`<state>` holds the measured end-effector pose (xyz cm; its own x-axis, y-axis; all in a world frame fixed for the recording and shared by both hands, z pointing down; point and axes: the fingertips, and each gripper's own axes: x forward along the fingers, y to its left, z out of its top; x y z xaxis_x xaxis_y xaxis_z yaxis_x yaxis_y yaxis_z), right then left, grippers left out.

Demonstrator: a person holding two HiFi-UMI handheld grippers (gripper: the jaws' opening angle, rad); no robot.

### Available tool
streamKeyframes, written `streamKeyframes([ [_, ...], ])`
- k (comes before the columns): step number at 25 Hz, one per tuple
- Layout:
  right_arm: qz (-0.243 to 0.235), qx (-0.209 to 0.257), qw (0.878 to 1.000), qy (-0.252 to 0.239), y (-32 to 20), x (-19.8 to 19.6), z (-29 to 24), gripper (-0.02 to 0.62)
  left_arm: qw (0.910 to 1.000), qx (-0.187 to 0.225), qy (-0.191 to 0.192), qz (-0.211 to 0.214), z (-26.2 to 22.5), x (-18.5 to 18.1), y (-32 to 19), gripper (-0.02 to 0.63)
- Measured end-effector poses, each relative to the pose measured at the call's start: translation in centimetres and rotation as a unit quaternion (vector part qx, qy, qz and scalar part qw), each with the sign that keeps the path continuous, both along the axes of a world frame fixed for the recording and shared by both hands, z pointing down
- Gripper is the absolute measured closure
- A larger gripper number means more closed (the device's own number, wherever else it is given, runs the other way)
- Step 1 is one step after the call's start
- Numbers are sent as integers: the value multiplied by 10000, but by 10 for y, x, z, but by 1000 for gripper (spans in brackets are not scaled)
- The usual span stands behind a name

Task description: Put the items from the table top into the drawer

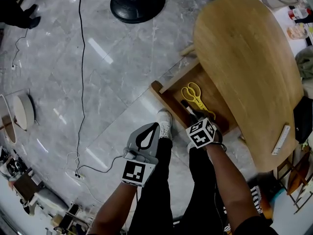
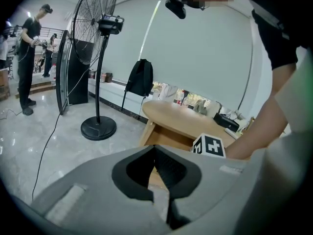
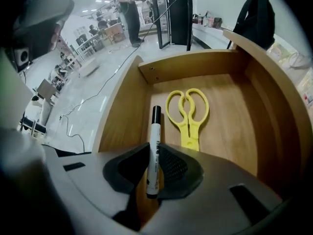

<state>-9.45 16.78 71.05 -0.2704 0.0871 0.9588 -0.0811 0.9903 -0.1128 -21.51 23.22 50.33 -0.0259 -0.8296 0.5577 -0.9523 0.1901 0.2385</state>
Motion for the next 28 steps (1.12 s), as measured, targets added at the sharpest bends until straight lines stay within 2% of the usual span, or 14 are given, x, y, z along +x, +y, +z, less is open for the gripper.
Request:
streamKeyframes([
  [6,166,-49,9998,135,0,1,14,529,10000,43,14,-39,-7,-3,-7,589],
  [7,193,-52,9997,103,0,1,13,513,10000,58,14,-25,-8,-2,-9,589],
  [8,225,-60,9997,43,0,0,10,484,10000,69,24,-13,-9,-1,-10,588],
  [10,289,-73,9995,-117,0,-3,1,471,10000,74,45,28,-9,2,-11,589],
  [17,469,157,9952,-840,-12,-2,-65,468,9989,74,10,471,-16,26,-32,589],
  [22,1019,587,9817,-1499,-48,10,-138,468,9949,216,-102,977,-32,49,-67,589],
  [28,1781,1152,9544,-2103,-98,48,-224,474,9918,306,54,1240,-57,87,-100,588],
])
